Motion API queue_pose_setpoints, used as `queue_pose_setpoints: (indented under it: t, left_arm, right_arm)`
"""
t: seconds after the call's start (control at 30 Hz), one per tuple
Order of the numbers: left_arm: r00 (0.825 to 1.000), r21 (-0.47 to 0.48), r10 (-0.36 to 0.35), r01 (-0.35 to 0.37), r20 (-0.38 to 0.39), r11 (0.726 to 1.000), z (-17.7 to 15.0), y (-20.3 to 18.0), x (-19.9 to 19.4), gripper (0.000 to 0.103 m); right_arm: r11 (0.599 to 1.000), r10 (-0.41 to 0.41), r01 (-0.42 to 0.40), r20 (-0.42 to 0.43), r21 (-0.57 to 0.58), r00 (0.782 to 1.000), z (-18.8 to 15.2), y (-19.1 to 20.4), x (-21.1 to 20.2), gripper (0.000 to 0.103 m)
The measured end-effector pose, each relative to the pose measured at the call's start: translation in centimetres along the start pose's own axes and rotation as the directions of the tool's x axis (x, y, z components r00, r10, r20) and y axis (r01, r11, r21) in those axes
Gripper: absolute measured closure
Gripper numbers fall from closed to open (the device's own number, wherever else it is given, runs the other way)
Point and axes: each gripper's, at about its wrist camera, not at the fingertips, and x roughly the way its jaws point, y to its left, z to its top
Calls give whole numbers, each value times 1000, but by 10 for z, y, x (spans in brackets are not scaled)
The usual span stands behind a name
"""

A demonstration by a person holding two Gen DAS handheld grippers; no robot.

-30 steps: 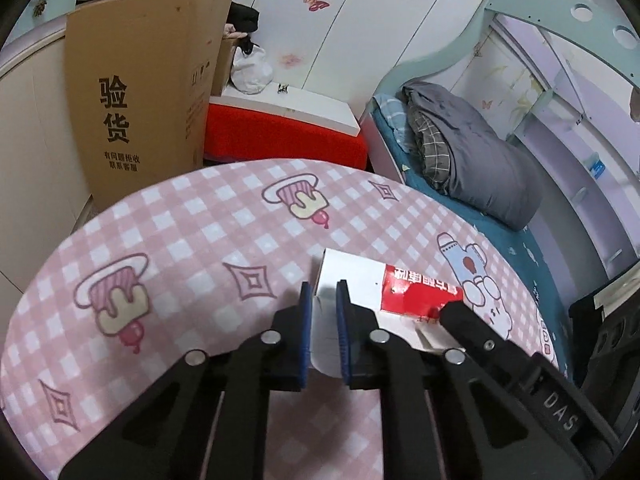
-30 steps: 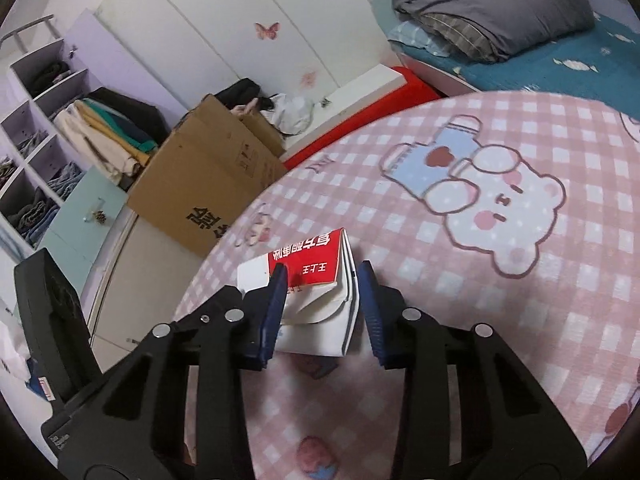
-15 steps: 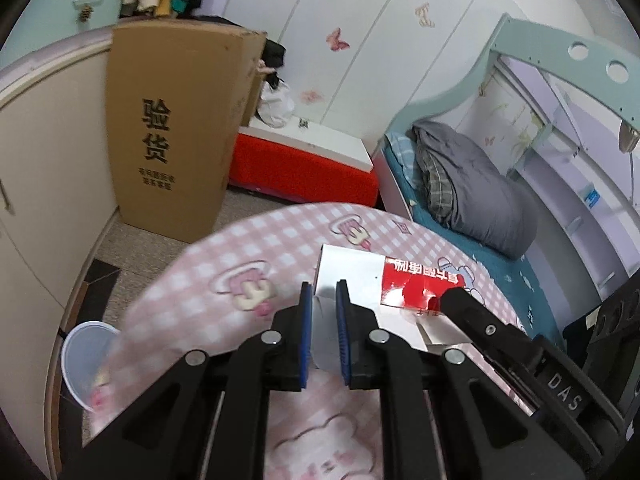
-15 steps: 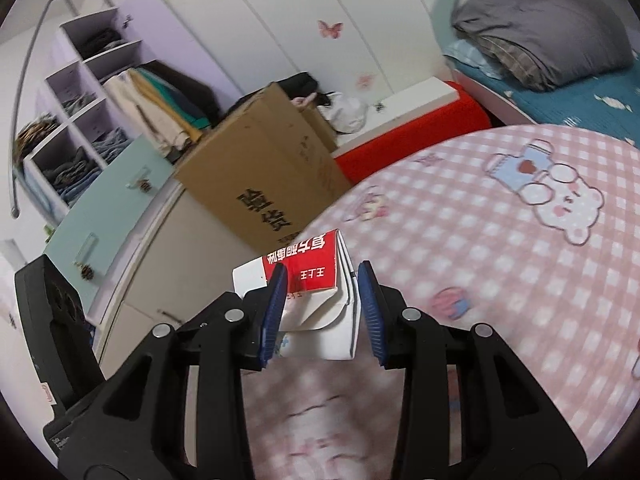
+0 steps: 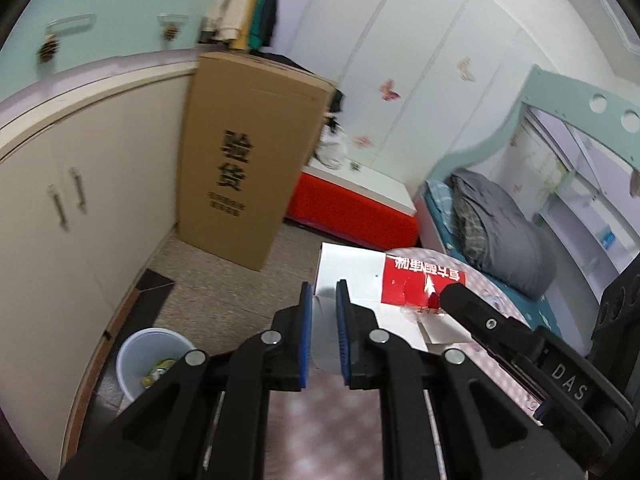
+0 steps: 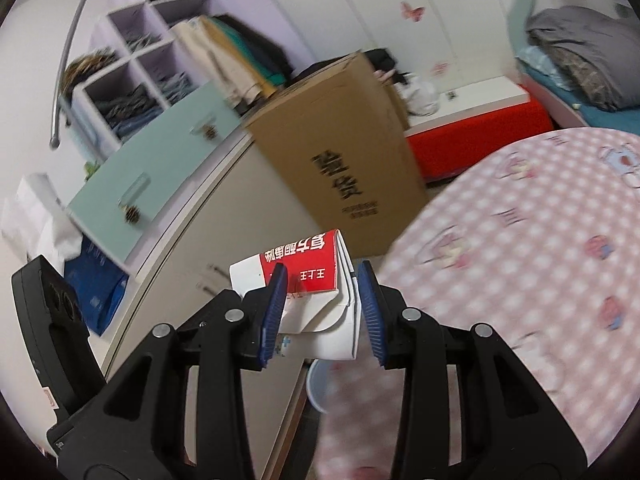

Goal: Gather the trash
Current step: 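Carry the red-and-white packet over the wastebasket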

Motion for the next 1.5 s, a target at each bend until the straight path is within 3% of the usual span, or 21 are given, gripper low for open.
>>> queue_pose_setpoints:
  t: [0.37, 0.7, 1.3, 1.5]
  left_arm:
    - [994, -116, 108, -103, 34, 988, 3, 121, -30, 92]
    - [985, -207, 173, -172, -13, 963, -9, 202, -7, 92]
    - [970, -267, 211, -237, -121, 934, -27, 262, 67, 92]
    - [963, -255, 220, -254, -155, 933, -28, 268, 88, 92]
  right_arm:
    - [995, 57, -67, -132, -72, 990, -44, 74, 82, 66]
    - [991, 62, -88, -236, -100, 970, -75, 94, 153, 66]
    - [993, -2, -36, -327, -110, 945, -108, 77, 243, 65]
    - [992, -24, -18, -326, -127, 945, -117, 73, 259, 54]
